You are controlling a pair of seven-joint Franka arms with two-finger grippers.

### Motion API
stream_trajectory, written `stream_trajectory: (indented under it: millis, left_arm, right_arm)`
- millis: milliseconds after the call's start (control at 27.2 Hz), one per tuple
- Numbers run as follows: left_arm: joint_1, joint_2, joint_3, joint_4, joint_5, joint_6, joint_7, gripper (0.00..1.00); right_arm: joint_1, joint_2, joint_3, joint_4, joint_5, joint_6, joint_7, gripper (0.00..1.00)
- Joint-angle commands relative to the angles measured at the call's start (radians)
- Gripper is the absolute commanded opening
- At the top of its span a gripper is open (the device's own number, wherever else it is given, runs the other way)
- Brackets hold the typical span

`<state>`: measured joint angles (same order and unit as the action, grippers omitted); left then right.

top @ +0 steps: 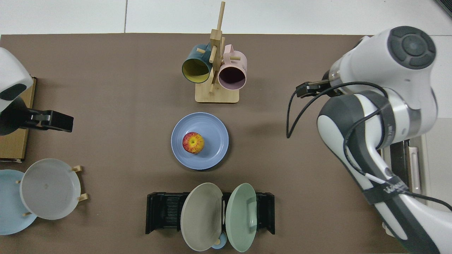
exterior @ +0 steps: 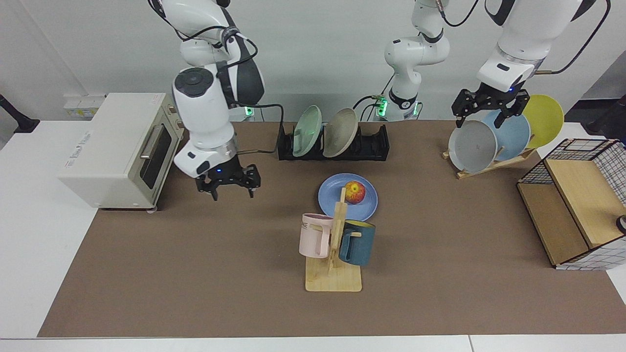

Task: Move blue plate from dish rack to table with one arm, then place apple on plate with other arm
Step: 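Open the right gripper and raise it away from the plate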

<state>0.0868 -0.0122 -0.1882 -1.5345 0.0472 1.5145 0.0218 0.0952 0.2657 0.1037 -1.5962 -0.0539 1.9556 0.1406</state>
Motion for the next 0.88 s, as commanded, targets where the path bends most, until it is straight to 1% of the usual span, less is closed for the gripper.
stream_trajectory:
  millis: [0, 73, 184, 294, 404, 588, 661, 735, 845]
  left_arm:
    - [0.001, 0.006, -0.007, 0.014, -0.05, -0.004, 0.059, 1.0]
    - [-0.002, 0.003, -0.008, 0.013, -0.063, -0.008, 0.06, 1.0]
    - [-0.004, 0.005, -0.01, 0.016, -0.064, -0.005, 0.052, 1.0]
    - [-0.004, 0.003, -0.011, 0.013, -0.069, -0.005, 0.053, 1.0]
    - [-0.004, 0.003, -0.01, 0.013, -0.07, -0.007, 0.055, 1.0]
    - [0.001, 0.003, -0.007, 0.016, -0.063, -0.013, 0.055, 1.0]
    - [0.002, -0.002, -0.004, 0.016, -0.056, -0.022, 0.052, 1.0]
    - [0.005, -0.005, -0.002, 0.016, -0.056, -0.022, 0.05, 1.0]
    - [0.005, -0.006, -0.002, 0.013, -0.058, -0.025, 0.04, 1.0]
  right_arm:
    - [0.001, -0.094, -0.088, -0.122, 0.025, -0.003, -0.108, 1.0]
    - [0.001, -0.124, -0.117, -0.154, 0.04, -0.001, -0.127, 1.0]
    - [0.001, -0.204, -0.147, -0.229, 0.088, 0.008, -0.173, 1.0]
    - [0.001, -0.255, -0.153, -0.231, 0.094, -0.015, -0.17, 1.0]
    - [0.001, -0.292, -0.167, -0.208, 0.094, -0.087, -0.17, 1.0]
    - [0.003, -0.295, -0.182, -0.114, 0.089, -0.204, -0.17, 1.0]
    - [0.003, -0.293, -0.183, -0.085, 0.077, -0.23, -0.168, 1.0]
    - [0.004, -0.293, -0.187, -0.077, 0.085, -0.27, -0.144, 1.0]
    - [0.004, -0.295, -0.183, -0.073, 0.077, -0.273, -0.064, 1.0]
